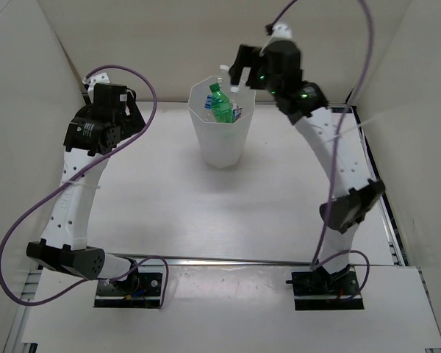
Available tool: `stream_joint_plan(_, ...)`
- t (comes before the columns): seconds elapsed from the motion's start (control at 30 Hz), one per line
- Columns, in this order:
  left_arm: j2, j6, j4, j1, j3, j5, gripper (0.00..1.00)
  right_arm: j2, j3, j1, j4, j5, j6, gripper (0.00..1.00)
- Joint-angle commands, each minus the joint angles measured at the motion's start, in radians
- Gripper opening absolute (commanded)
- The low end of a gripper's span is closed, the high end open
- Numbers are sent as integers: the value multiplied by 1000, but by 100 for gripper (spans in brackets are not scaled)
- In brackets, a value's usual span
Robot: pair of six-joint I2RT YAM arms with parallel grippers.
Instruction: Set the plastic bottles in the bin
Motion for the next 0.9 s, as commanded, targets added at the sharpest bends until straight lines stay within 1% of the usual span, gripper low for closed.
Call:
stream_joint_plan(0.0, -28, 10, 26, 3, 32, -5, 100, -198, 19, -92, 157, 32, -14, 100)
stream_joint_plan(0.07, -28, 10, 35, 3, 22, -5, 100, -221, 59, -130, 139, -29, 10, 100)
stream_joint_plan(0.1, -28, 0, 35, 3, 12, -18, 100, -244, 74, -178, 84, -42, 36, 100)
stream_joint_plan(0.13, -39, -9, 35, 3, -1, -38, 100, -261, 74, -206, 59, -69, 60, 100)
stream_joint_plan(0.17, -54, -9, 55, 3, -20, -38, 100, -279, 41, -235, 36, -101, 102, 100)
stream_joint_plan(0.2, -67, -9, 67, 3, -81, -55, 100, -308, 21, -297, -38, -143, 122, 100)
stream_joint_plan(0.23, -80, -39, 79, 3, -118, -78, 100, -319, 2, -331, -82, -202, 122, 100)
stream_joint_plan(0.27, -113, -55, 99, 12, -158, -90, 100, -328, -19, -362, -123, -274, 131, 100)
stream_joint_plan(0.3, -131, -81, 99, 12, -250, -106, 100, -347, -77, -415, -205, -387, 140, 100)
stream_joint_plan(0.33, -154, -164, 116, 23, -307, -120, 100, -365, -132, -440, -206, -458, 131, 100)
stream_joint_plan(0.37, -209, -191, 143, 36, -371, -120, 100, -412, -188, -469, -206, -503, 131, 100)
stream_joint_plan(0.4, -240, -210, 177, 37, -495, -106, 100, -440, -238, -483, -206, -528, 131, 100)
stream_joint_plan(0.43, -267, -275, 220, 47, -546, -106, 100, -465, -322, -497, -206, -572, 121, 100)
stream_joint_plan(0.47, -297, -309, 236, 47, -595, -106, 100, -486, -347, -508, -206, -582, 121, 100)
stream_joint_plan(0.5, -349, -341, 251, 72, -682, -120, 100, -521, -363, -528, -206, -582, 108, 100)
stream_joint_plan(0.53, -370, -395, 278, 72, -721, -132, 100, -535, -383, -537, -221, -582, 84, 100)
stream_joint_plan(0.57, -402, -406, 295, 85, -757, -156, 100, -561, -394, -546, -222, -568, 84, 100)
stream_joint_plan(0.6, -403, -406, 314, 86, -821, -172, 100, -574, -403, -560, -247, -554, 73, 100)
stream_joint_plan(0.63, -412, -406, 326, 86, -844, -192, 100, -592, -403, -569, -248, -536, 73, 100)
stream_joint_plan(0.7, -386, -377, 326, 86, -857, -247, 100, -612, -449, -569, -263, -499, 73, 100)
stream_joint_plan(0.73, -369, -312, 326, 86, -857, -256, 100, -621, -459, -569, -263, -488, 73, 100)
stream_joint_plan(0.8, -304, -235, 326, 96, -834, -244, 100, -632, -473, -583, -272, -488, 82, 100)
stream_joint_plan(0.83, -280, -172, 326, 105, -811, -244, 100, -632, -483, -592, -272, -512, 82, 100)
stream_joint_plan(0.87, -256, -193, 316, 106, -800, -282, 100, -632, -483, -592, -283, -513, 82, 100)
